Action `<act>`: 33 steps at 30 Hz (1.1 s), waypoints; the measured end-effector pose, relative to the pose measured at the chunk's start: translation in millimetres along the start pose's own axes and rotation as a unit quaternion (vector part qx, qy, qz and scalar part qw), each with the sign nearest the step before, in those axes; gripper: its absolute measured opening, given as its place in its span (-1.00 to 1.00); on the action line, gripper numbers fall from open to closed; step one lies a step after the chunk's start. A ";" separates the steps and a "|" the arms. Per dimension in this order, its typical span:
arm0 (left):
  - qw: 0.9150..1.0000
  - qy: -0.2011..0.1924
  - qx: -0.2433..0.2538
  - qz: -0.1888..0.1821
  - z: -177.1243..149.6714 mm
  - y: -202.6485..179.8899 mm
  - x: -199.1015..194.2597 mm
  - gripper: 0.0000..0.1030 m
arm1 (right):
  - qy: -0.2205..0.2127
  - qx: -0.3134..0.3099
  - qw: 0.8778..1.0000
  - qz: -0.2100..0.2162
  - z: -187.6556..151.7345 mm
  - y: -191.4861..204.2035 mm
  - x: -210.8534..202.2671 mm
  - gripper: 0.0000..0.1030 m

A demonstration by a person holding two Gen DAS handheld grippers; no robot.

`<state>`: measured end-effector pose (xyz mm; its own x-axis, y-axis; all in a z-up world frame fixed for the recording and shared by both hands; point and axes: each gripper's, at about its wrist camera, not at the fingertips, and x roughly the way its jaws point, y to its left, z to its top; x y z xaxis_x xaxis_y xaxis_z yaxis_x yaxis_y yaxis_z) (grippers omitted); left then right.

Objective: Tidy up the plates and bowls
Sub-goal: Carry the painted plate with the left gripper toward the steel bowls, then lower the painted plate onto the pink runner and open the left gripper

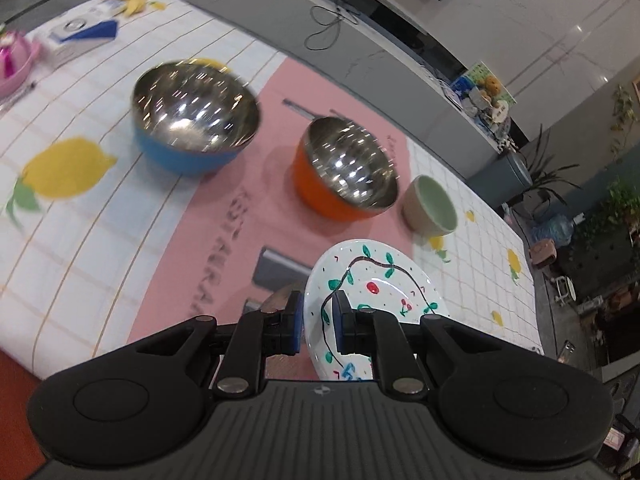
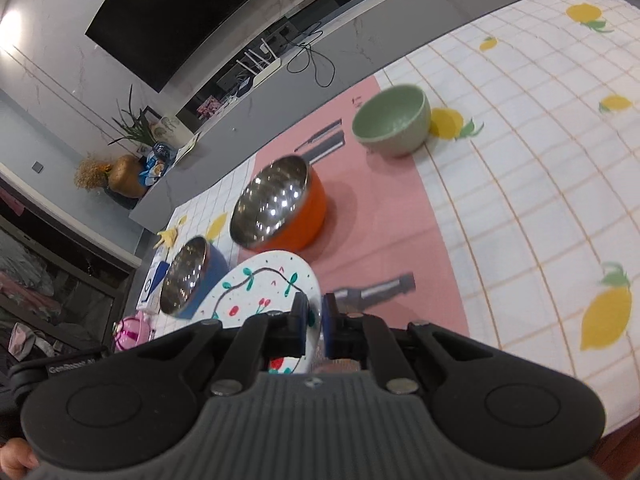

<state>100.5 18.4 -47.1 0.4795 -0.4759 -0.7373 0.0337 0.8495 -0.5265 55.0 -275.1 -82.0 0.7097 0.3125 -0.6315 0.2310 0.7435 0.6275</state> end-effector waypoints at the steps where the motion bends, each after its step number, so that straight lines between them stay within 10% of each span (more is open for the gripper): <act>1: 1.000 0.000 -0.004 -0.001 -3.9 3.8 2.0 -0.68 | 0.001 0.000 1.000 -0.001 -4.0 -1.5 1.5 -0.90; 33: 0.999 -0.011 0.018 0.041 -37.4 16.3 38.3 -0.68 | 0.011 -0.078 0.993 -0.083 -39.0 -14.9 44.6 -0.83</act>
<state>86.7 5.5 -99.8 0.5014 -0.4004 -0.7670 0.0253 0.8929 -0.4495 57.3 -249.2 -137.2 0.6558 0.1885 -0.7311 0.2370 0.8680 0.4364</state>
